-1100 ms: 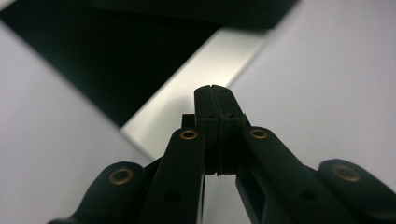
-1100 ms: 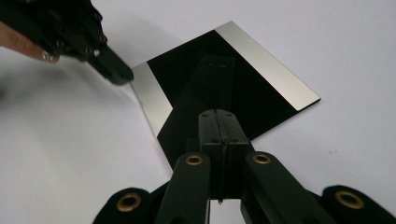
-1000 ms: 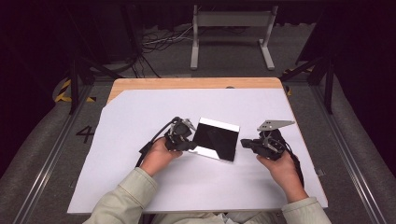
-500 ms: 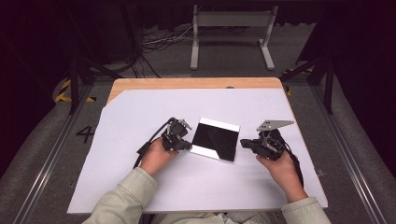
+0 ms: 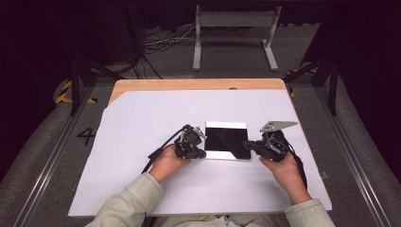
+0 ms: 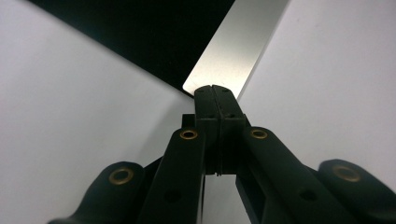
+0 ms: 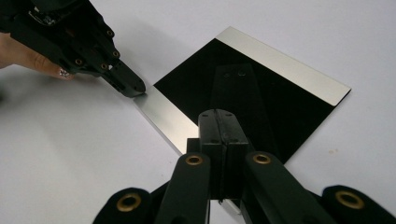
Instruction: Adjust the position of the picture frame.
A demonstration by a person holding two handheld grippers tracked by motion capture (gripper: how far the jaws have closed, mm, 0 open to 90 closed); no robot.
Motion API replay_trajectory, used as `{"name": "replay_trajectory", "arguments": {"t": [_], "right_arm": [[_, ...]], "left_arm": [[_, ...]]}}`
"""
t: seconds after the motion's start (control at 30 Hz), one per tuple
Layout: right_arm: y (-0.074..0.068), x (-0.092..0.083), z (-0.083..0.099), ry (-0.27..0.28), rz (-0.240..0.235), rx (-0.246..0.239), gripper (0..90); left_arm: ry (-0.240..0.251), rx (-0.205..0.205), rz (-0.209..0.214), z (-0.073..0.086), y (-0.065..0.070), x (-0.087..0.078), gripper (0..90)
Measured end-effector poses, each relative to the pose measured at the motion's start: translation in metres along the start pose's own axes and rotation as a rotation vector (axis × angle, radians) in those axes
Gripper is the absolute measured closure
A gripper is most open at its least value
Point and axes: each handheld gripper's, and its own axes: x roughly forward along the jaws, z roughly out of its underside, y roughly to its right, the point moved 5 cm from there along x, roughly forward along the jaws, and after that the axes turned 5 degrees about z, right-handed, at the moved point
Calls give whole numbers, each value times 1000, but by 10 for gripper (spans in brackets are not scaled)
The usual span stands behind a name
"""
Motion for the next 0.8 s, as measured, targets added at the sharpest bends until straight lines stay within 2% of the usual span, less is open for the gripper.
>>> {"name": "replay_trajectory", "arguments": {"t": [0.17, 0.27, 0.33, 0.47, 0.6, 0.8], "right_arm": [[2, -1, 0, 6, 3, 3, 900], [4, -4, 0, 10, 7, 6, 900], [5, -6, 0, 10, 7, 11, 900], [9, -9, 1, 16, 10, 13, 900], [13, -12, 3, 4, 11, 13, 900], [17, -17, 5, -7, 26, -14, 899]], "left_arm": [[0, 27, -7, -7, 6, 6, 900], [6, 12, 17, -6, 4, 5, 900], [8, 2, 0, -5, 1, 0, 900], [71, -29, -16, -4, -1, -15, 881], [85, -26, -40, -1, -1, -27, 835], [116, -22, -46, 3, 1, -41, 787]]}}
